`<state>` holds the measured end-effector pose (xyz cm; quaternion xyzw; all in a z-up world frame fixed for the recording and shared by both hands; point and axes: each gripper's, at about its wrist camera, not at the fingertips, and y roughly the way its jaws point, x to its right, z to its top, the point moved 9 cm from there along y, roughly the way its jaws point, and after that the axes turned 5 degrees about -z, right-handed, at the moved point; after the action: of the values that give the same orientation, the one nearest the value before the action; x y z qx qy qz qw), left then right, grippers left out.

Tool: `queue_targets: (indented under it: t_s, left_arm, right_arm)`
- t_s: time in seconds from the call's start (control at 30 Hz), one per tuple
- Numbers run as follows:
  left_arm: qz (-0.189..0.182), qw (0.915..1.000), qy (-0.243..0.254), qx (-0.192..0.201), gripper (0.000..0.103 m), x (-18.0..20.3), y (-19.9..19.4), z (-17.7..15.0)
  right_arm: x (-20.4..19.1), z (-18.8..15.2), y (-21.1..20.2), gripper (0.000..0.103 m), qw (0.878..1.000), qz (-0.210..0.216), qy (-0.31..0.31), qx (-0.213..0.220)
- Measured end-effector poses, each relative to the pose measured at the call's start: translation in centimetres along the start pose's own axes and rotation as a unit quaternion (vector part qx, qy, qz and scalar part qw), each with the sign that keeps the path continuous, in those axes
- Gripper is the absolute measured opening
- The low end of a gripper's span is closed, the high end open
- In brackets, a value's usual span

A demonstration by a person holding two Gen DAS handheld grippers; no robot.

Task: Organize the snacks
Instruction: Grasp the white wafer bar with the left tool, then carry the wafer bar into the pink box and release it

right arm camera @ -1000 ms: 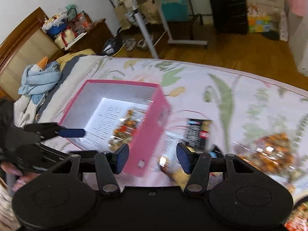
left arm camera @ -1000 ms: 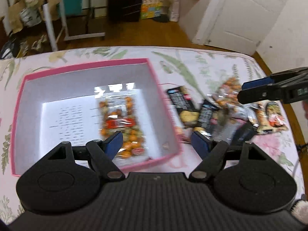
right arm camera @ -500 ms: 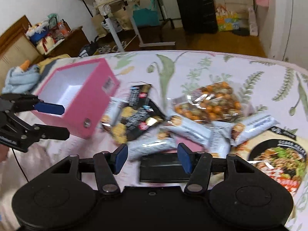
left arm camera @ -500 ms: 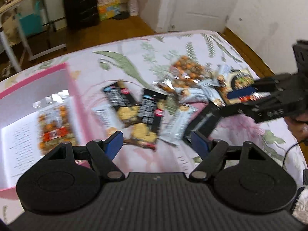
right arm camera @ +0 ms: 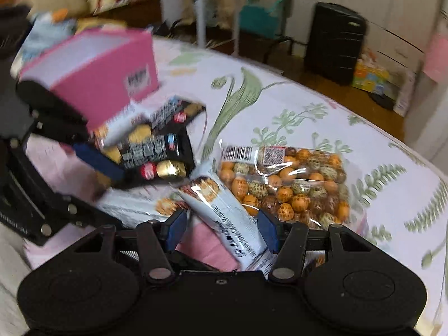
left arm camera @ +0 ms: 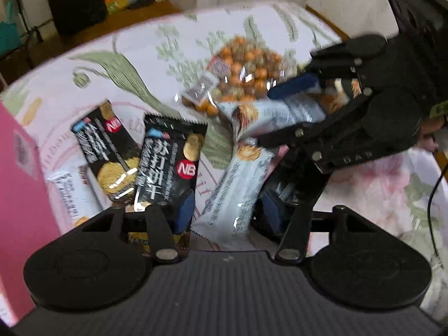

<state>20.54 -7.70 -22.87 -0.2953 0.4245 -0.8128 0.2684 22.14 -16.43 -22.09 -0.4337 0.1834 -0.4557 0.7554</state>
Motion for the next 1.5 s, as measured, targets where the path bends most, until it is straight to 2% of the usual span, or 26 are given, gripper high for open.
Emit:
queue_targets:
  t_s: [0.03, 0.17, 0.23, 0.3, 0.33, 0.5, 0.6, 0.7, 0.93, 1.1, 1.5]
  left_arm:
    - [-0.006, 1.0000, -0.001, -0.007, 0.047, -0.1, 0.5, -0.1]
    - [-0.012, 0.9998, -0.014, -0.010, 0.046, -0.1, 1.3, 0.1]
    - [-0.009, 0.9998, -0.015, -0.009, 0.046, 0.1, 1.4, 0.1]
    - [-0.007, 0.9998, -0.016, -0.012, 0.041, 0.2, 1.5, 0.2]
    - [-0.003, 0.9996, -0.022, -0.017, 0.035, 0.2, 1.4, 0.3]
    - [0.002, 0.9976, -0.059, -0.035, 0.030, -0.1, 1.0, 0.3]
    - [0.001, 0.9965, -0.077, -0.032, 0.026, -0.2, 0.2, 0.0]
    - [-0.005, 0.9954, -0.093, -0.021, 0.026, -0.3, -0.9, -0.1]
    - [0.000, 0.9934, -0.115, -0.008, 0.026, -0.4, -3.4, -0.7]
    - [0.011, 0.9915, -0.129, -0.013, 0.026, -0.6, -5.1, -2.4]
    - [0.051, 0.9878, -0.146, -0.014, 0.026, -1.4, -11.0, -6.9]
  right_arm:
    - [0.0, 0.0, 0.3, 0.059, 1.000, 0.000, -0.007, 0.000]
    - [0.1, 0.2, 0.7, 0.056, 1.000, -0.007, -0.001, -0.002]
    - [-0.1, 0.1, 0.6, 0.049, 1.000, -0.019, -0.005, -0.008]
    - [-0.1, 0.1, 0.2, 0.046, 0.999, -0.031, 0.007, -0.013]
    - [0.1, 0.2, 0.1, 0.044, 0.999, -0.035, 0.018, -0.014]
    - [1.8, 1.2, -1.7, 0.041, 0.992, -0.035, 0.119, 0.002]
    - [2.9, 1.8, -2.6, 0.041, 0.983, -0.018, 0.180, 0.009]
    - [3.4, 2.1, -3.0, 0.040, 0.970, 0.020, 0.240, 0.003]
    - [1.2, 1.4, -3.0, 0.040, 0.948, 0.091, 0.302, -0.034]
    - [-1.5, 0.7, -3.2, 0.040, 0.942, 0.118, 0.309, -0.053]
    - [-6.9, 1.4, -6.7, 0.040, 0.955, 0.139, 0.248, -0.086]
